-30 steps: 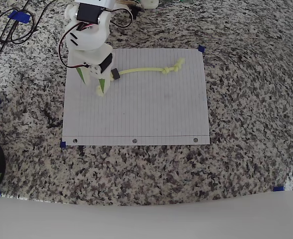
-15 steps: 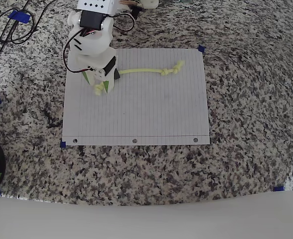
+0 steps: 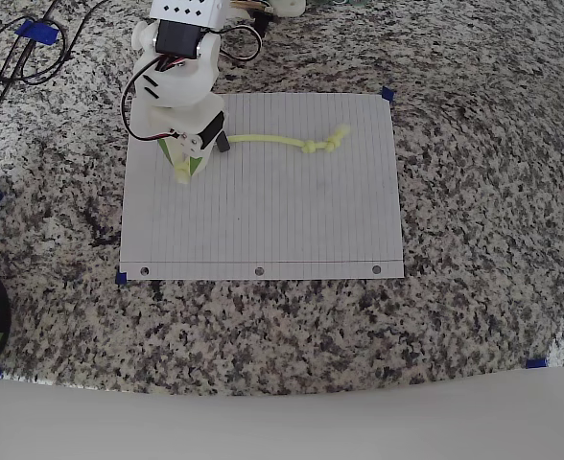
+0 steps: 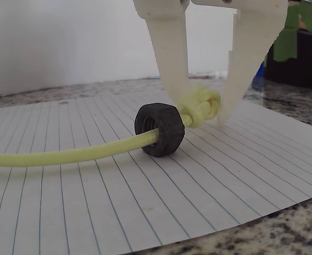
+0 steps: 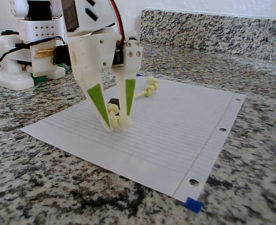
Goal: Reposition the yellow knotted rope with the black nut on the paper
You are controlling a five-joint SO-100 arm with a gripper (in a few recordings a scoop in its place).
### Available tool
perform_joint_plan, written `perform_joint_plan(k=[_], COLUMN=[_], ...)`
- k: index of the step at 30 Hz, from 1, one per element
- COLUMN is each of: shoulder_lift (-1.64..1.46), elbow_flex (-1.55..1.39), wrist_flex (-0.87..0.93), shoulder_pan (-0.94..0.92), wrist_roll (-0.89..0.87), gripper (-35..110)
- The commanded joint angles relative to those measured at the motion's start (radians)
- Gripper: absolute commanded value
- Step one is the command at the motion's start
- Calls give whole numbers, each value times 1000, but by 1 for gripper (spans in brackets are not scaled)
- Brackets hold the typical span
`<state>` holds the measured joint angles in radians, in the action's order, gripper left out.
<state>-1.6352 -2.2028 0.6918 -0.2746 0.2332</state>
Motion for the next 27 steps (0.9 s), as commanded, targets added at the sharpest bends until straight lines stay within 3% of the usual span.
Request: perform_joint_plan(k=[1, 8, 16, 27], shoulder_lift=[-8, -41, -268, -687], elbow_flex=[29, 29, 15, -130], wrist_flex=[-11, -15, 5, 92], shoulder_pan=[2, -18, -103, -344], wrist_roll=[9, 100, 472, 807], gripper=[5, 0, 0, 0])
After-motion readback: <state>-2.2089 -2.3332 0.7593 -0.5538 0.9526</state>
